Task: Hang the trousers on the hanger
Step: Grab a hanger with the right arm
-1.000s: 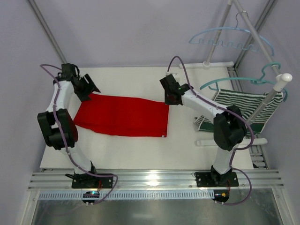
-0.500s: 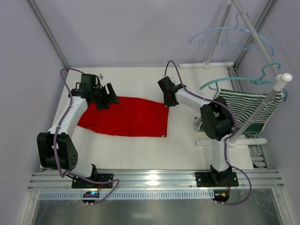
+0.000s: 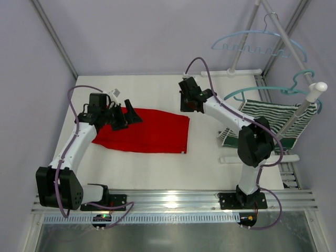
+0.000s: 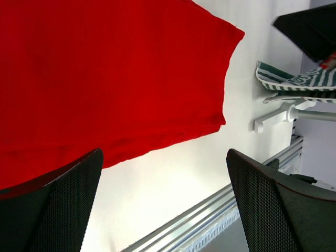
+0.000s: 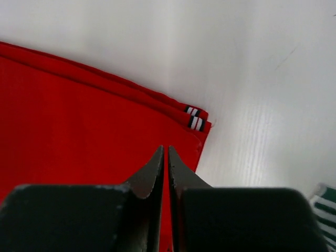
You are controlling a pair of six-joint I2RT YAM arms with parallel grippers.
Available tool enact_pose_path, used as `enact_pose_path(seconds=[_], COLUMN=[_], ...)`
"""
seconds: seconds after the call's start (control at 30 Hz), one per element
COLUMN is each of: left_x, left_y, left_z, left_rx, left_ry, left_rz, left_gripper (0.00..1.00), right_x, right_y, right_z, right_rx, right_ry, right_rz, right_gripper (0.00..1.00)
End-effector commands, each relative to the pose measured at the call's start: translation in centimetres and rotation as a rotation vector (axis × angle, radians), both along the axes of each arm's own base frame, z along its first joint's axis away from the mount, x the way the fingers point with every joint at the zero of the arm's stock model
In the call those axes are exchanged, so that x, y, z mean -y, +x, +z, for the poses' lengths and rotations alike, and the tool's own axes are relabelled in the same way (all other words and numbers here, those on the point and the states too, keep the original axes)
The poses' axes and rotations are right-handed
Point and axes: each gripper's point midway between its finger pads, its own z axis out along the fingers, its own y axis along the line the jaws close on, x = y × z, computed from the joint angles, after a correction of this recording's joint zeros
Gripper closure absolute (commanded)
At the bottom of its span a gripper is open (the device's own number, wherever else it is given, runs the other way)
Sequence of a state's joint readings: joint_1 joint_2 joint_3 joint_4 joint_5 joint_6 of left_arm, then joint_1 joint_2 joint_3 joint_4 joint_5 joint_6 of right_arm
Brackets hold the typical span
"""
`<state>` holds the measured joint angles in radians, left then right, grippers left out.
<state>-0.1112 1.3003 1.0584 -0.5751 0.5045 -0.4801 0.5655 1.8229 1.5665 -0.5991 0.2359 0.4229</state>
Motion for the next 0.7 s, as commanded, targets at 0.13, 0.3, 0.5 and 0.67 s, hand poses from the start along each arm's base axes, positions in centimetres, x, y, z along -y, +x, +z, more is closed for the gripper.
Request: enact_pose_path(seconds=[0.13,0.3,0.5,0.67], left_x=[0.6,1.1,2.3,2.1], left_y=[-1.8,-2.0,-2.3,-2.5], left_z=[1.8,0.5,-0.5,0.3], left_rx=[0.128,0.052,-0.011,0.041], left_ry=[-0.069,-0.098,-0.162,-0.162], left_rz=[-0.002,-0.016,-0.067,-0.056], left_gripper=[0.00,0.00,0.00,0.00], right_x=[-1.2,-0.8,1.7,3.9], right_y=[0.2,1.0,-0.2,-3.4], right_z=[-10.9,-10.1,0.0,11.9], right_rx=[-0.185,-0.159,-0.026,0.121], right_ry=[-0.005,-0.031,-0.085,-0.012], right_rz=[-0.073,-0.063,-0.112,-0.200], right_gripper=[0.94,0.95,0.83,0.57])
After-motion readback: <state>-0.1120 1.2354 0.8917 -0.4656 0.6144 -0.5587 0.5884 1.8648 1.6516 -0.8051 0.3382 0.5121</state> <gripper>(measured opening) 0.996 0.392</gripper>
